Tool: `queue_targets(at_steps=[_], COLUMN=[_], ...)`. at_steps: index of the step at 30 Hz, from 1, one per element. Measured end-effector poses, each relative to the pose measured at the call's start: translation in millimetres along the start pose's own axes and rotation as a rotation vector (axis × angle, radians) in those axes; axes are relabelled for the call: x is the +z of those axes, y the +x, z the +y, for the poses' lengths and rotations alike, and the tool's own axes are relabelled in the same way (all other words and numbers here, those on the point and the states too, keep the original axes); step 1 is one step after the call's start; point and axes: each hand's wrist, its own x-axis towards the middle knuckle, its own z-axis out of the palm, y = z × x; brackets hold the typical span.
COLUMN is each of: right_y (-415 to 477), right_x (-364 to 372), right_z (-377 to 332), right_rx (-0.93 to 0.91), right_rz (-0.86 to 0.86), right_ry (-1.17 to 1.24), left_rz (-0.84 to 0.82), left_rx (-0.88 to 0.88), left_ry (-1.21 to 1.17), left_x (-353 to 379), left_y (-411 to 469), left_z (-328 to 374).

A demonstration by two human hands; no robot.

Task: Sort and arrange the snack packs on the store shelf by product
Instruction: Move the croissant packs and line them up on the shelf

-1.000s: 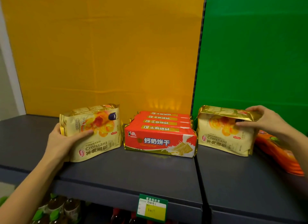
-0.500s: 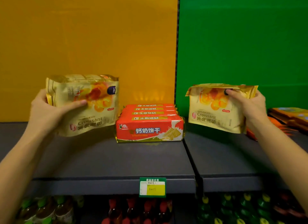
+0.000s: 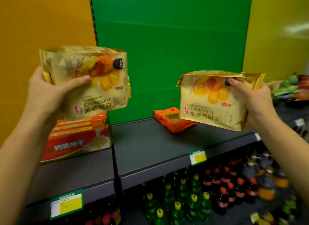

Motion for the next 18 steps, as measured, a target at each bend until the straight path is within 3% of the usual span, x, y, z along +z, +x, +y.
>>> queue_targets(at_steps=[6,18], right_y=[13.2,34.2], right_x=[-135.2,-370.7], right_z=[-25.8,-20.3], right_rx=[-0.027,0.022], right_rz=[0.110,0.342], right_ry=[-0.086,-0.255], left_rz=[-0.225,-0.375], left_rx=[-0.146,-0.392], left_ry=[-0.155,-0.304], left_x=[136.5,379.8], left_y=[-54.4,-151.4], left_z=[5.5,-0.8])
